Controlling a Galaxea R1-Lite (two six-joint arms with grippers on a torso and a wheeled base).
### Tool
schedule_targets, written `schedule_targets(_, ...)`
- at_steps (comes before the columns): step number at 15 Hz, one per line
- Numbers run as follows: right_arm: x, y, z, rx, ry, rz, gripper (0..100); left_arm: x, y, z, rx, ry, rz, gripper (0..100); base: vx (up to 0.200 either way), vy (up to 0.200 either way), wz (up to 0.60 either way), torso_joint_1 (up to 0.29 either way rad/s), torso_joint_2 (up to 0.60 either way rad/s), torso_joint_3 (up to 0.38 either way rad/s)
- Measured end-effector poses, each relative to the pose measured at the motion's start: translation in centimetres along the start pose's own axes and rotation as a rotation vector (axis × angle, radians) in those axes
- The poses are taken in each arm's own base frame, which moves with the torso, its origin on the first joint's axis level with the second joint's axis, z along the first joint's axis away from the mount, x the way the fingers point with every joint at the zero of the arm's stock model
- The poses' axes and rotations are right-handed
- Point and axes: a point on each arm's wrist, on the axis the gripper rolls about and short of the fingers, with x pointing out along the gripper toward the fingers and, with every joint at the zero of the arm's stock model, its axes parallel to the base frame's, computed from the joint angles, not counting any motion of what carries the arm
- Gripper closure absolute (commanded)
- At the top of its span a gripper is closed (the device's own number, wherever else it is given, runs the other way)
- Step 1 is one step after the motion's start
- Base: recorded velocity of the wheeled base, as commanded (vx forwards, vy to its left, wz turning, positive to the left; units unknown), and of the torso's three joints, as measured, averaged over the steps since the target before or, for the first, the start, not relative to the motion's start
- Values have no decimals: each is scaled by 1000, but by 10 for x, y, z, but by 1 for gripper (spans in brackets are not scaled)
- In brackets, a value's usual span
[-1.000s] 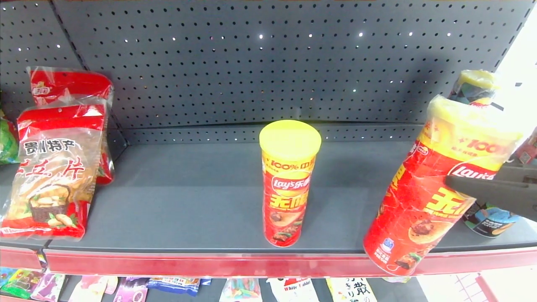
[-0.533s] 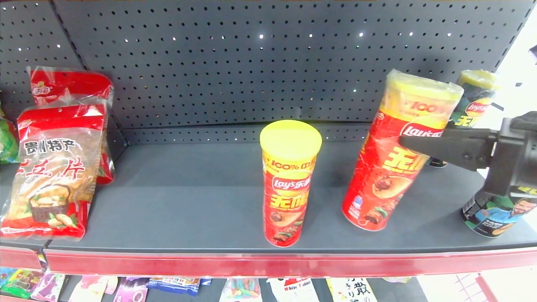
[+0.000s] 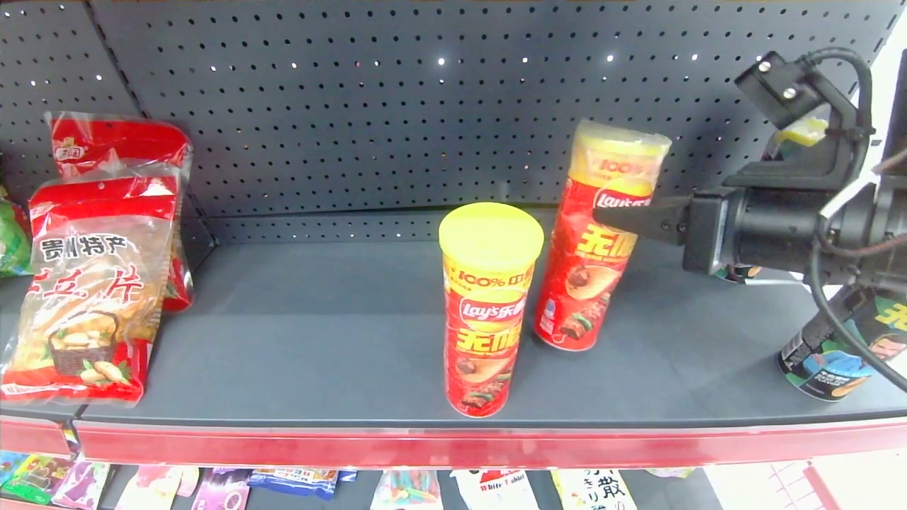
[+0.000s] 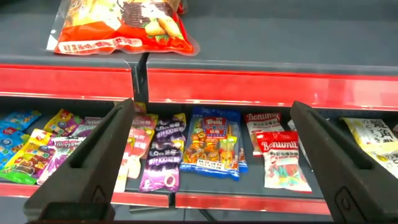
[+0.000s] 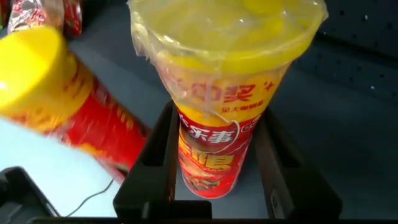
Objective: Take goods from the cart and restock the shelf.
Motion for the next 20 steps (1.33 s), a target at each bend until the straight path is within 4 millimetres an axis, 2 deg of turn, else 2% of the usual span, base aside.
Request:
schedule_targets(4, 37, -10, 26, -3, -51, -29, 100, 0, 0, 0, 0, 0, 0, 0, 0, 0, 0, 0, 0, 0)
schedule_targets(9, 72, 4, 23, -11, -24, 29, 100, 0, 0, 0, 0, 0, 0, 0, 0, 0, 0, 0, 0, 0)
schedule_targets(12, 83, 14, 19, -16, -7, 61, 100, 0, 0, 0, 0, 0, -1, 0, 0, 0, 0, 0, 0, 0)
schedule_targets(20, 107, 17, 16, -17, 2, 59, 100, 0, 0, 0, 0, 1, 0, 0, 0, 0, 0, 0, 0, 0)
